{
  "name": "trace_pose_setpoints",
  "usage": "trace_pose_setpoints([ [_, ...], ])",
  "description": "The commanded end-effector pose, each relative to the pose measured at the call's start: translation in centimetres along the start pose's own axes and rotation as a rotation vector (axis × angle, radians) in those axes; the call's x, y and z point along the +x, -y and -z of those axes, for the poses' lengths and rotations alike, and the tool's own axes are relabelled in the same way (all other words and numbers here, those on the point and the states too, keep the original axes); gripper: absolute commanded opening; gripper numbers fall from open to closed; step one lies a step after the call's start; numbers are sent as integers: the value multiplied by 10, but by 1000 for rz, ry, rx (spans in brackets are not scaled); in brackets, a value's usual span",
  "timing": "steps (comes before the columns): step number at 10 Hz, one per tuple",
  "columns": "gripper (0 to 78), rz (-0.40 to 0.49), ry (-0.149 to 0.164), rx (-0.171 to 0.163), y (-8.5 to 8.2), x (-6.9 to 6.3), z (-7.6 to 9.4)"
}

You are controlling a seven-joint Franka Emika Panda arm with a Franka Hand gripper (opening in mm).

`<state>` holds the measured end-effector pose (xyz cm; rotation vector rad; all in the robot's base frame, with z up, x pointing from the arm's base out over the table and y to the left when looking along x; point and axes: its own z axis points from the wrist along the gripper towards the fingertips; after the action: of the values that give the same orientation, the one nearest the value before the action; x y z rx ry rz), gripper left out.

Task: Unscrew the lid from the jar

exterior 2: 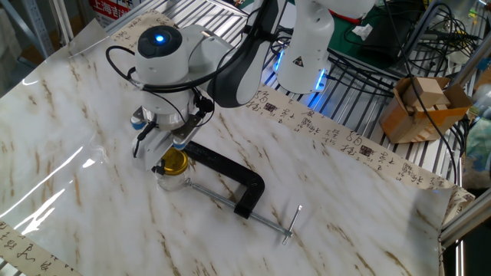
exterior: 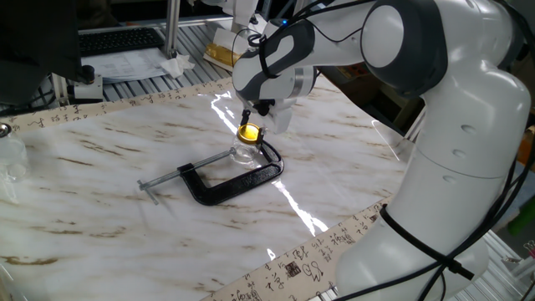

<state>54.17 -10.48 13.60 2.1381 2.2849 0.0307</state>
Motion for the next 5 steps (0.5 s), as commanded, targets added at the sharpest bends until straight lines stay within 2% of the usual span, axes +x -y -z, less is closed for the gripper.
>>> trace_pose_setpoints([
  [1, 11, 274, -21, 39, 1, 1, -1],
  [3, 11, 306, -20, 40, 1, 1, -1],
  [5, 11, 395, -17, 40, 1, 2, -1],
])
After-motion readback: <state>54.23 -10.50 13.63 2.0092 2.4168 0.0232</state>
